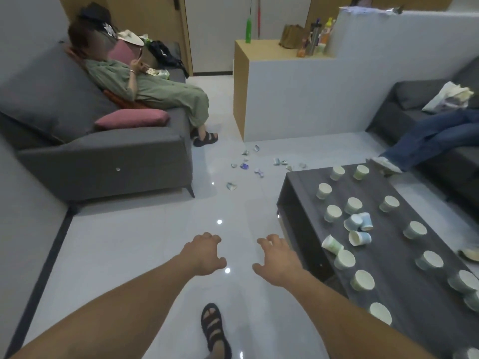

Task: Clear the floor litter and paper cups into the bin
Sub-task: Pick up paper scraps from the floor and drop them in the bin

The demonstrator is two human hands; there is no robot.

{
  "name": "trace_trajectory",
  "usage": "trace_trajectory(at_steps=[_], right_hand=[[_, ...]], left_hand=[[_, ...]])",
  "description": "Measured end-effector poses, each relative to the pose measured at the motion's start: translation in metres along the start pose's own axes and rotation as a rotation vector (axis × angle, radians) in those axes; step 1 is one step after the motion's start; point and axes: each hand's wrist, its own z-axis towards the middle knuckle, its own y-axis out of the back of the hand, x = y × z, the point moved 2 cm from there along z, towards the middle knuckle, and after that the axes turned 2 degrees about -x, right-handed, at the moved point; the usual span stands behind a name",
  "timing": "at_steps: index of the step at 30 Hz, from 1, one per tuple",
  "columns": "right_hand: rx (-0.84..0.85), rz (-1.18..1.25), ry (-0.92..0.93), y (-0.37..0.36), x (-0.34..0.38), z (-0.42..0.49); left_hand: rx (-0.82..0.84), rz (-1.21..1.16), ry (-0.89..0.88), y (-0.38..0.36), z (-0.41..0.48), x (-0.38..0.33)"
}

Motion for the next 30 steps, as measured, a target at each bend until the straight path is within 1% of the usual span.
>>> trace_trajectory(at_steps=[5, 9, 13, 21, 24, 26, 30], right_hand=[[0.015, -0.020, -0.044, 0.036, -0.014, 0.089], [-0.030, 0.010, -0.067, 0.065, -0.021, 0.162], [0.008, 0.025, -0.076, 0.082, -0.034, 0.225], [0.071, 0.024, -0.021, 0.129, -0.085, 0.384], [0.106, 0.018, 0.010, 0.155, -0.102, 0.437], [0.113, 0.010, 0.040, 0.171, -0.114, 0.471], [0.159, -0.009, 0.034, 0.190, -0.128, 0.533]], left_hand=[[0.011, 0.001, -0.035, 0.051, 0.095, 0.003], [-0.011, 0.026, -0.062, 0.096, 0.166, 0.005], [0.026, 0.035, -0.060, 0.125, 0.228, 0.001], [0.028, -0.017, -0.003, 0.179, 0.378, -0.025], [0.061, -0.023, 0.045, 0.201, 0.424, -0.030], [0.055, -0.037, 0.071, 0.214, 0.455, -0.031], [0.090, -0.101, 0.099, 0.232, 0.509, -0.029]])
